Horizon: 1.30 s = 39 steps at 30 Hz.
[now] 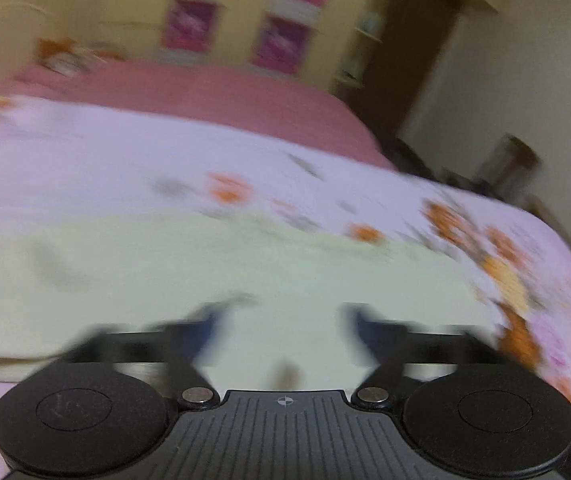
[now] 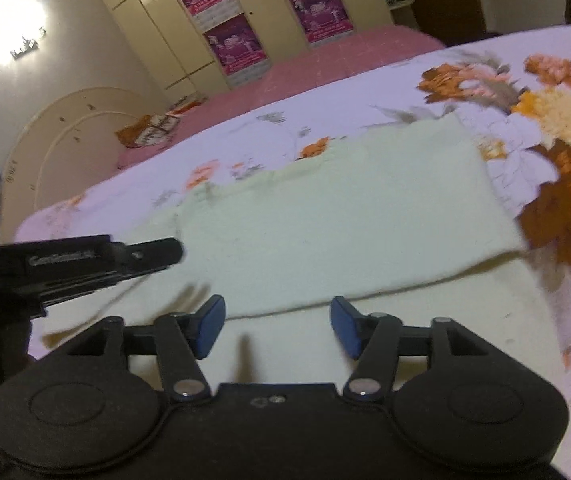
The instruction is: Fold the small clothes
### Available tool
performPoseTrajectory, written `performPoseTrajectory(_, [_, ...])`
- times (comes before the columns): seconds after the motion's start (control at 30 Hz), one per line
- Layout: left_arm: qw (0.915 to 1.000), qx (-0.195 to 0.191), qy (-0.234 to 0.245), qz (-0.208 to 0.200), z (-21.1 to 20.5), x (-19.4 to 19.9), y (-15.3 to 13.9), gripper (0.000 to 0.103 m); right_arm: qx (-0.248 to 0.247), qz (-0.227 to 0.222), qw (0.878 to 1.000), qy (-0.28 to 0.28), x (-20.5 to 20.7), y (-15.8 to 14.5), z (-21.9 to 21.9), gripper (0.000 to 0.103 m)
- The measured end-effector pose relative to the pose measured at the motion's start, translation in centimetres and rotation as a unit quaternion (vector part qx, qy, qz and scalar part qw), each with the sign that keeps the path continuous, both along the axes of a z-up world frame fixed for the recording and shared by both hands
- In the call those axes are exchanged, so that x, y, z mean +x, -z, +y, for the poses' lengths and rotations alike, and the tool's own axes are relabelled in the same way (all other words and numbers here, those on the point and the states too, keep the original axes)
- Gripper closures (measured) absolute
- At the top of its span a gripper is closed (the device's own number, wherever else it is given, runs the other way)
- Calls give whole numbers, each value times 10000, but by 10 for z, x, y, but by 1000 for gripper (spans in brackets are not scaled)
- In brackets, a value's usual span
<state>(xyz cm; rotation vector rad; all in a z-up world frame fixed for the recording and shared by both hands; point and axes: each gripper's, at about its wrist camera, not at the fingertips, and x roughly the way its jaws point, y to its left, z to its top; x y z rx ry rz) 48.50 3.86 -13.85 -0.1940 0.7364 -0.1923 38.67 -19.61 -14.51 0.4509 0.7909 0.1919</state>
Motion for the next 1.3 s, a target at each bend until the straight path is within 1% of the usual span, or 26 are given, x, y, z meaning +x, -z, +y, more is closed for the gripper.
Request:
performPoseTrajectory(0.03, [9992, 268, -240, -195, 13, -7, -4, 9, 43, -21, 10000, -80, 3, -1, 6, 41])
performPoseTrajectory(0.07, [9974, 563, -372, -265, 26, -10, -6, 9, 60, -41, 9998, -168, 9, -2, 14, 41])
performPoseTrajectory(0.1, [9955, 778, -478, -251, 39, -12, -6, 9, 99, -44, 9996, -247, 15, -3, 20, 41])
performPoseTrajectory(0.13, [9933, 943, -631, -234, 54, -15, -4, 9, 189, -16, 9993, -332, 22, -3, 28, 41])
performPoseTrajectory(0.2, [9888, 1129, -961, -145, 81, -16, 2, 9, 445, 123, 9979, -454, 40, 2, 40, 42])
performPoseTrajectory(0.23, [9872, 1114, -1139, -61, 94, -16, 5, 9, 566, 195, 9970, -494, 48, 5, 47, 42])
performPoseTrajectory(0.3, [9842, 915, -1514, 80, 122, -18, 12, 9, 748, 324, 9949, -588, 66, 11, 63, 45])
performPoseTrajectory(0.37, [9816, 829, -1714, 169, 141, -21, 18, 9, 807, 399, 9934, -715, 82, 17, 82, 52])
performPoseTrajectory(0.4, [9812, 833, -1733, 187, 146, -22, 20, 9, 769, 393, 9934, -755, 87, 20, 90, 53])
performPoseTrajectory(0.43, [9813, 851, -1716, 196, 149, -22, 22, 9, 695, 394, 9941, -738, 94, 22, 98, 57])
performPoseTrajectory(0.47, [9816, 881, -1683, 196, 148, -21, 27, 9, 693, 367, 9945, -699, 101, 23, 103, 58])
performPoseTrajectory(0.53, [9816, 997, -1615, 188, 151, -25, 31, 9, 806, 318, 9944, -607, 113, 26, 108, 60])
performPoseTrajectory(0.6, [9819, 1064, -1552, 229, 138, -18, 40, 9, 835, 290, 9949, -489, 122, 28, 113, 71])
performPoseTrajectory(0.63, [9820, 1095, -1517, 248, 133, -18, 43, 9, 833, 305, 9950, -456, 126, 29, 115, 95])
performPoseTrajectory(0.67, [9820, 1130, -1492, 246, 131, -21, 45, 9, 822, 315, 9951, -461, 128, 29, 117, 97])
performPoseTrajectory(0.7, [9821, 1164, -1467, 223, 128, -23, 47, 9, 766, 222, 9958, -459, 126, 26, 119, 98])
performPoseTrajectory(0.73, [9823, 1195, -1432, 178, 126, -30, 46, 9, 629, 35, 9968, -484, 120, 18, 120, 98])
performPoseTrajectory(0.8, [9827, 1293, -1320, 86, 118, -34, 47, 9, 380, -362, 9975, -479, 106, -1, 115, 98])
performPoseTrajectory(0.87, [9833, 1385, -1176, 41, 107, -33, 49, 9, 174, -762, 9963, -364, 88, -24, 100, 98])
performPoseTrajectory(0.93, [9845, 1388, -1075, 16, 94, -29, 49, 9, 101, -983, 9949, -187, 72, -42, 79, 98])
performPoseTrajectory(1.0, [9827, 1528, -1041, -83, 80, -25, 49, 9, -106, -1139, 9934, 30, 56, -53, 53, 98])
performPoseTrajectory(1.07, [9826, 1564, -996, -114, 68, -22, 50, 9, -439, -1174, 9918, 247, 41, -58, 27, 98])
performPoseTrajectory(1.13, [9821, 1571, -1015, -215, 60, -21, 48, 9, -779, -1053, 9901, 512, 31, -53, 3, 98])
performPoseTrajectory(1.23, [9796, 1687, -1055, -268, 51, -24, 49, 9, -1068, -823, 9863, 946, 22, -37, -31, 98])
performPoseTrajectory(1.3, [9789, 1722, -1071, -240, 50, -27, 49, 9, -1092, -572, 9862, 1102, 20, -21, -44, 98])
